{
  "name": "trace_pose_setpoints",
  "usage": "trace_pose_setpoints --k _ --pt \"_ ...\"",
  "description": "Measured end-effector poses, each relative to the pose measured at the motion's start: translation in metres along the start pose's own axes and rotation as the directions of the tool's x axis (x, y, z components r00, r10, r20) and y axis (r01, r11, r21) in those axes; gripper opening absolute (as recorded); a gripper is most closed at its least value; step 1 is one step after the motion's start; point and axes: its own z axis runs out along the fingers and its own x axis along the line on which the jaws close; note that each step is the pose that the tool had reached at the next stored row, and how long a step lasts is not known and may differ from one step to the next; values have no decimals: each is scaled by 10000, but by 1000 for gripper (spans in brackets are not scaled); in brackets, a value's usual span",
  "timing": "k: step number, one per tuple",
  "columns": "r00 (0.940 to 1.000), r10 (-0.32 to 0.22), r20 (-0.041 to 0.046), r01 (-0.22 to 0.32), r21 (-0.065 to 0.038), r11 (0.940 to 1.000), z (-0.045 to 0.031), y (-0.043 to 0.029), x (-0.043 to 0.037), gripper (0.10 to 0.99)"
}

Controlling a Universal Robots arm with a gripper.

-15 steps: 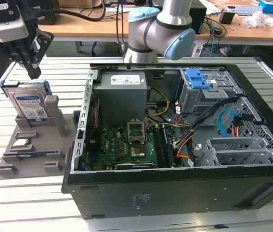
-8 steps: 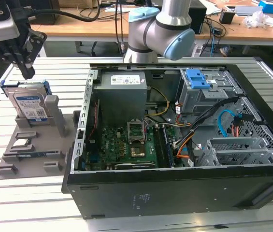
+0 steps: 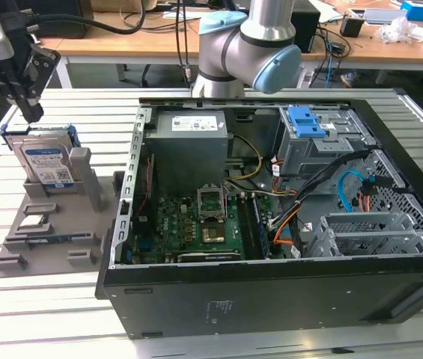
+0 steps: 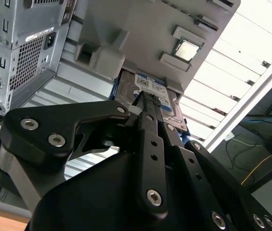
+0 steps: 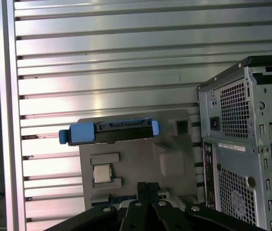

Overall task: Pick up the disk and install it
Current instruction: 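Reach for the disk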

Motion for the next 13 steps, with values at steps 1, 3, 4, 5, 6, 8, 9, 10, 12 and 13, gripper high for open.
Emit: trace_pose_setpoints --k 1,3,4,5,6,8,9,10,12,13 --pt "10000 0 0 0 0 10000 -1 -2 27 106" --pt "10000 0 0 0 0 10000 -2 -7 89 106" --pt "10000 1 1 -1 -1 10000 -2 -8 115 106" --pt "10000 0 0 0 0 10000 -3 -10 138 106" --pt "10000 0 1 0 0 10000 -3 -11 153 106" --pt "10000 0 0 0 0 10000 -4 -14 189 106" --pt "10000 0 0 0 0 10000 -4 -16 209 106" --pt "10000 0 0 0 0 10000 -5 -17 231 106" --pt "10000 0 0 0 -1 10000 -5 -19 256 106" --pt "10000 1 1 -1 0 10000 -6 -21 283 106"
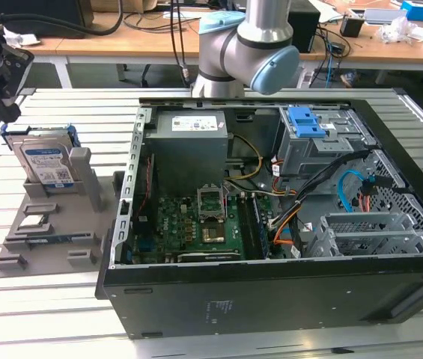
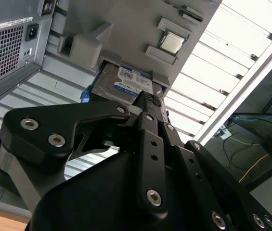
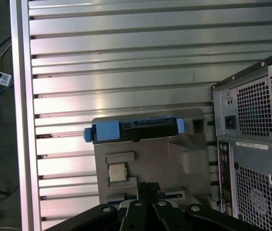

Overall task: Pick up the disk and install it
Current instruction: 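Reach for the disk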

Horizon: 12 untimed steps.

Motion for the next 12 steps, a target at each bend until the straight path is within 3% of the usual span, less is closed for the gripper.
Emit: trace_pose_setpoints --k 12 --pt "10000 0 -1 0 0 10000 -4 -13 176 106"
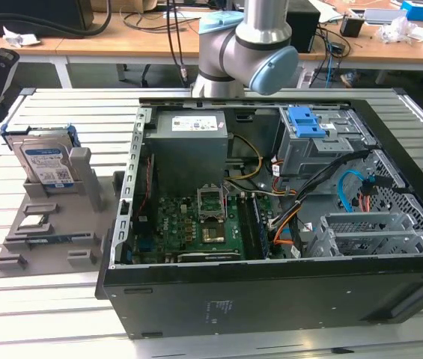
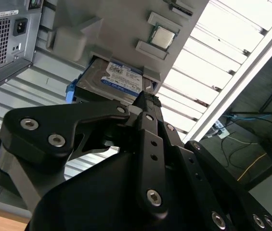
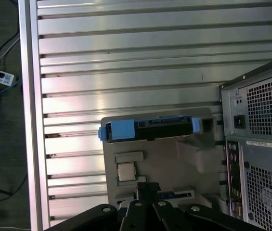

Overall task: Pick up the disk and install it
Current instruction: 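Reach for the disk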

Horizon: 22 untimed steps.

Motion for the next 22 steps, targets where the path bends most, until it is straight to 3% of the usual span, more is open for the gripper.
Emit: trace_pose_setpoints --k 7,22 --pt "10000 0 0 0 -1 10000 0 -9 117 106" --pt "10000 0 0 0 0 10000 7 17 159 106"
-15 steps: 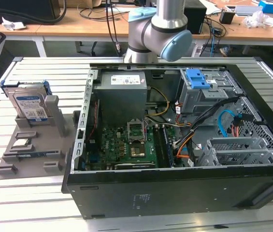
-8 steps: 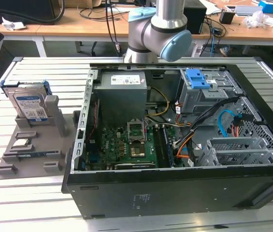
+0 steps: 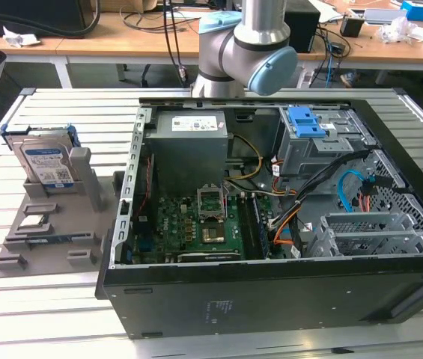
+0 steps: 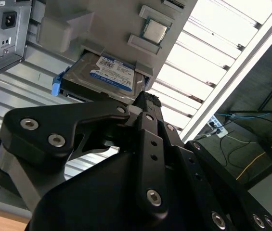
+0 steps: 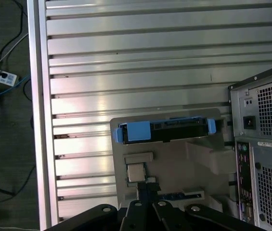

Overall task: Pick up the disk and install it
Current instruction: 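Reach for the disk, then pick up the disk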

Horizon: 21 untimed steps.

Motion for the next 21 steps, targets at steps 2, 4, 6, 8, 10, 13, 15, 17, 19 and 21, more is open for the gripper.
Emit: trace_pose_setpoints --k 2,4,6,8,10,13,15,17,19,21 --pt "10000 0 0 0 0 10000 0 0 0 106" --pt "10000 0 0 0 0 10000 0 1 0 106" --pt "10000 -1 0 1 0 10000 0 1 0 106" --pt "10000 -97 -4 97 -2 10000 0 1 0 106" --pt "9996 -271 -12 271 -7 9996 0 2 1 106" --pt "9965 -833 -37 833 -21 9965 0 3 0 106" --pt "9937 -1123 -49 1123 -29 9937 0 5 1 106" --pt "9881 -1535 -67 1535 -41 9881 0 6 1 106" --pt "9799 -1995 -85 1994 -55 9799 0 5 1 106" --pt "9730 -2306 -98 2306 -66 9730 0 5 1 106"
